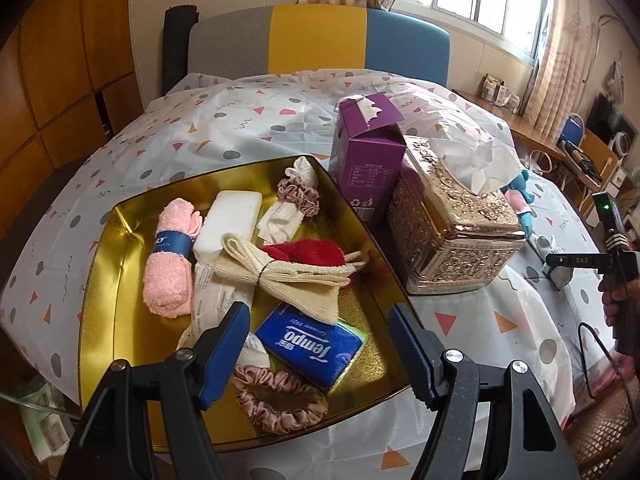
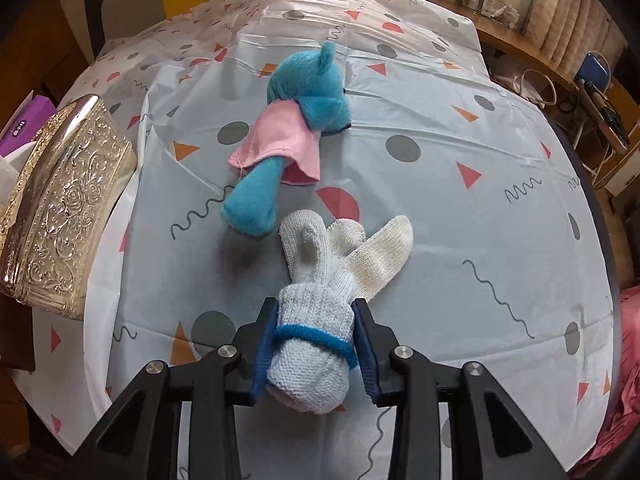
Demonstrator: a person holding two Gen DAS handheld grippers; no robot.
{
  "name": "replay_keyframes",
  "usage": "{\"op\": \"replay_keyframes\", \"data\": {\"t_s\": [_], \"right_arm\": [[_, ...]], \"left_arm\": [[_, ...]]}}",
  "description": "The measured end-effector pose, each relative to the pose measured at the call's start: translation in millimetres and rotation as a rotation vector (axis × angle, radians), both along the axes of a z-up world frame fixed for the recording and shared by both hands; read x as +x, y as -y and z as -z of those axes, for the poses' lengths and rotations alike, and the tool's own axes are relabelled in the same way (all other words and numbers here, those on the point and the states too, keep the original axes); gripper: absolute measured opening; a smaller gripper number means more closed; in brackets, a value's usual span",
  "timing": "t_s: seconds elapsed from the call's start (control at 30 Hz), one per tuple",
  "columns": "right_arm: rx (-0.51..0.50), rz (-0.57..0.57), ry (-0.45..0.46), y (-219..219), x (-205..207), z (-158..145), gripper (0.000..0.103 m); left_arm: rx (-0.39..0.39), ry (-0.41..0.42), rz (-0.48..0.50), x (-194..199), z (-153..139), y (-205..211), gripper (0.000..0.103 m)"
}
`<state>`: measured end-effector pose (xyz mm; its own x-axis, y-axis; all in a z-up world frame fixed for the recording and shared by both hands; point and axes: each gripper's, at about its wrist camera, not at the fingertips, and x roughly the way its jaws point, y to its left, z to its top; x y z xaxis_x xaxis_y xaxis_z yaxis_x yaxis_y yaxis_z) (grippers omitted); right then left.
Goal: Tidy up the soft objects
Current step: 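Grasp the white knit glove at its blue cuff with the right gripper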
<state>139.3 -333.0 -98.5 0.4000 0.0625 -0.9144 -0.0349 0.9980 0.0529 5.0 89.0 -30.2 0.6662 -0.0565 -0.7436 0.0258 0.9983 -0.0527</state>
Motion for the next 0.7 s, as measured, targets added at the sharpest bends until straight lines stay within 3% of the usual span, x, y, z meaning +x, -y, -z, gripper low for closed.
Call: {"op": "replay_keyframes", "data": {"t_s": [0.13,0.27,0.37,0.7], "right_arm": [[0.044,0.083,0.016,17.1,-2.5,1.9,0.037],[-0.05,0.134,0.03,23.1,-0.4,1.2,0.037],[-0.044,0.162,0.019,29.8,0.9,2.4,0.037],[-0.019,0.171,-0.019,35.5,1.8,4.7,0.043]], "left_arm": [[-0.001,0.014,0.029,-1.2,-4.3,9.0,0.072],[0.0,0.019,0.062,-1.7,-7.2,19.9,0.072],[-0.003,0.011,0.093,2.2,-11.8,30.1,0.072],[-0.023,0.094,0.251,24.1,-63.0,91.3,0.072]]}}
